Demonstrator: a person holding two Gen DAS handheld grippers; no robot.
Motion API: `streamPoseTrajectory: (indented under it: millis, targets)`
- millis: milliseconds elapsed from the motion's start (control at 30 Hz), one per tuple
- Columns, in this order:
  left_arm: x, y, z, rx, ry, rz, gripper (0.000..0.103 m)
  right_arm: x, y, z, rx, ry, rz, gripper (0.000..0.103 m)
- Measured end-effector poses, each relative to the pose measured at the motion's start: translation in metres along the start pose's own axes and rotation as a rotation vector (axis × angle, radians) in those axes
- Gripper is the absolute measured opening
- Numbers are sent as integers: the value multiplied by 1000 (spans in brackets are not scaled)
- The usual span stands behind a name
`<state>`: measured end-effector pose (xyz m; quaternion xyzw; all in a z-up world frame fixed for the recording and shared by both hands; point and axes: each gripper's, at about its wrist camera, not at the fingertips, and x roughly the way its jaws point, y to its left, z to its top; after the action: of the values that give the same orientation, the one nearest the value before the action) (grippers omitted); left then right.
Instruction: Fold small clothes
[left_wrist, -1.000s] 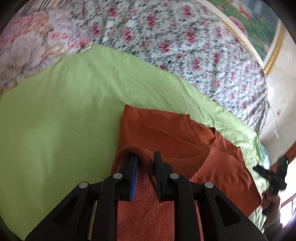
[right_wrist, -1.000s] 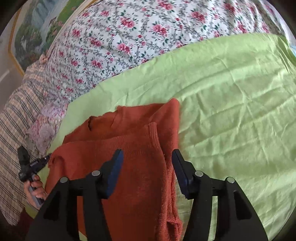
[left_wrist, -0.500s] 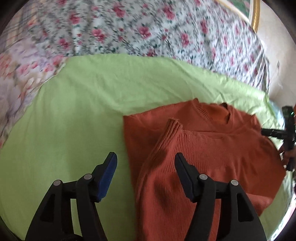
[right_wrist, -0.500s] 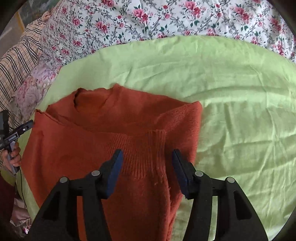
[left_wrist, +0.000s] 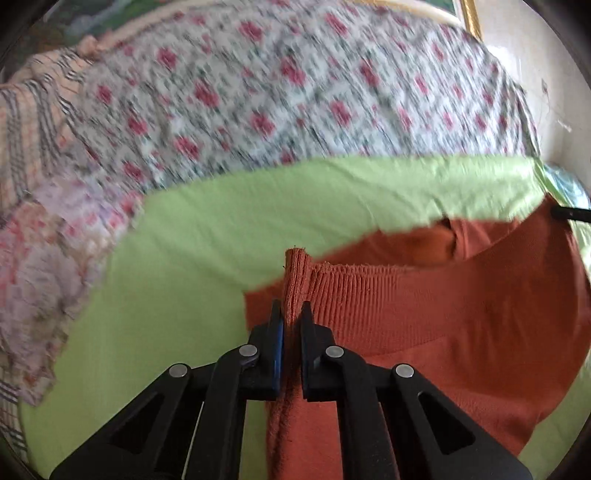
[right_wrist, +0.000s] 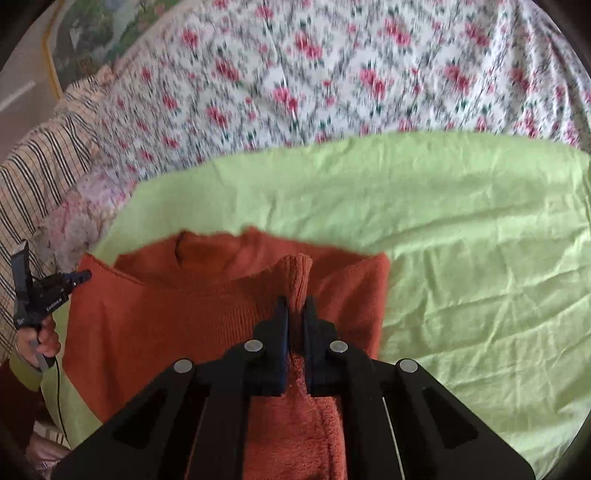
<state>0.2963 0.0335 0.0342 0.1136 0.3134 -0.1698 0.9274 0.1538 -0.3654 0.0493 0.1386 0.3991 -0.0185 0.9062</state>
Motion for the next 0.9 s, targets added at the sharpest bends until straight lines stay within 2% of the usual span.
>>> streamPoseTrajectory:
  millis: [67, 133, 200, 300, 400, 500, 600, 633, 700, 800, 900]
  targets:
    - [9, 5, 10, -13, 4, 30, 5, -11, 2, 9, -6, -52, -41, 7]
    - [28, 11, 14, -40, 44, 38, 5, -7, -1, 19, 6, -65, -87, 7]
    - [54, 13, 10, -56, 111, 45, 5, 7, -13, 24, 48, -45, -98, 7]
    - [83, 11, -3, -47, 181, 80, 5, 41, -27, 18, 76, 36, -147, 7]
    - [98, 11, -13, -55, 229, 104, 6, 68, -33, 6, 67, 99, -190, 7]
    - [96, 16, -15, -83, 253, 118, 16, 78, -37, 1, 75, 134, -206, 8]
    - [70, 21, -14, -126, 248, 130, 22, 63, -36, 1, 100, 102, -206, 23]
    - [54, 22, -15, -151, 234, 114, 28, 55, -36, 2, 107, 87, -202, 27]
    - [23, 21, -20, -199, 198, 72, 32, 34, -29, -2, 121, 48, -166, 29]
    - [-25, 3, -42, -284, 146, -111, 36, 10, -4, -21, 125, 33, -51, 35]
    - [-45, -23, -69, -326, 159, -237, 36, 2, 26, -56, 125, 91, 89, 44]
